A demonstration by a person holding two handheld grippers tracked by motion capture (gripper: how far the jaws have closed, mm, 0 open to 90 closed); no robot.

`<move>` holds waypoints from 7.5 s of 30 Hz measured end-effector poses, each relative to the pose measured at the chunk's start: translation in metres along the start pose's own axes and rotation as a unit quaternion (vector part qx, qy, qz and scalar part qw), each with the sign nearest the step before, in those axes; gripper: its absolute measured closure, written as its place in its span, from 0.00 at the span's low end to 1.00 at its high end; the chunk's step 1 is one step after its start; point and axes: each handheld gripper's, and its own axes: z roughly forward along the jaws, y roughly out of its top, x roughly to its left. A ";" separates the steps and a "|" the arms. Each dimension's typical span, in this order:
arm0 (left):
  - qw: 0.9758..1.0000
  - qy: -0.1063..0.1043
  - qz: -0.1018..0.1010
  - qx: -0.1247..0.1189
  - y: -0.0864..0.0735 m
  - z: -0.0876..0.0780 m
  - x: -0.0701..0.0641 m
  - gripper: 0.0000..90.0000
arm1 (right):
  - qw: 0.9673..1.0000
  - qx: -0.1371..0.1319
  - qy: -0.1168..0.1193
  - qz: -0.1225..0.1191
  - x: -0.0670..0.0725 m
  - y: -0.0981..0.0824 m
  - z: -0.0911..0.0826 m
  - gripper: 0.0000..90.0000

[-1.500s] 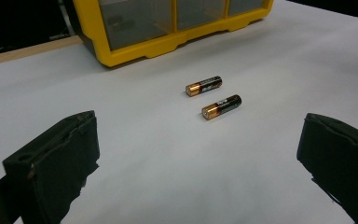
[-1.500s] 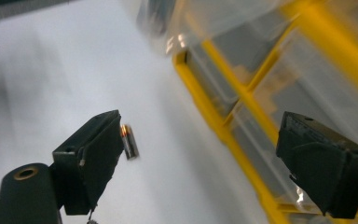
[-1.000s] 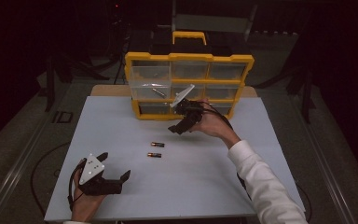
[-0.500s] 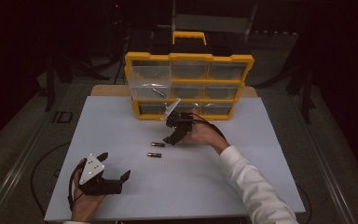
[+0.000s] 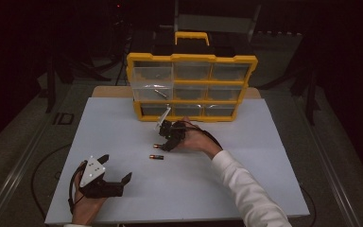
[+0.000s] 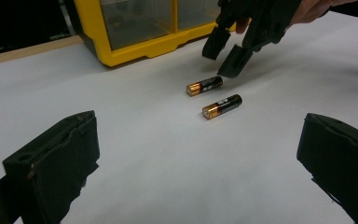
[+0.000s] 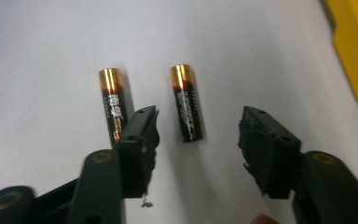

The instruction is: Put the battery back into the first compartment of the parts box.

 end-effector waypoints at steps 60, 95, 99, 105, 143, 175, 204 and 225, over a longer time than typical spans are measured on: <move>1.000 -0.002 0.001 0.005 0.000 0.002 -0.001 0.00 | 0.990 -0.125 -0.031 0.062 -0.060 -0.003 -0.157 0.86; 1.000 -0.001 0.001 0.005 0.000 0.001 -0.001 0.00 | 0.970 -0.218 -0.066 0.083 -0.065 0.070 -0.245 0.85; 1.000 -0.001 0.000 0.004 -0.001 0.000 0.000 0.00 | 0.970 -0.220 -0.062 0.079 -0.063 0.075 -0.240 0.85; 1.000 -0.001 -0.001 0.003 -0.001 0.000 0.000 0.00 | 0.966 -0.236 -0.065 0.081 -0.064 0.076 -0.237 0.47; 1.000 -0.002 0.000 0.006 -0.001 0.002 -0.001 0.00 | 0.977 -0.177 -0.084 0.085 -0.051 0.004 -0.183 0.12; 1.000 -0.001 0.002 0.005 0.000 0.001 -0.001 0.00 | 0.996 -0.078 -0.011 0.037 0.002 -0.022 -0.045 0.16; 1.000 -0.003 0.001 0.006 0.000 0.002 -0.001 0.00 | 1.000 -0.006 0.019 -0.003 0.033 -0.002 0.016 0.41; 1.000 -0.002 0.001 0.006 0.000 0.001 -0.001 0.00 | 0.999 -0.033 0.029 0.002 0.021 -0.014 -0.011 0.86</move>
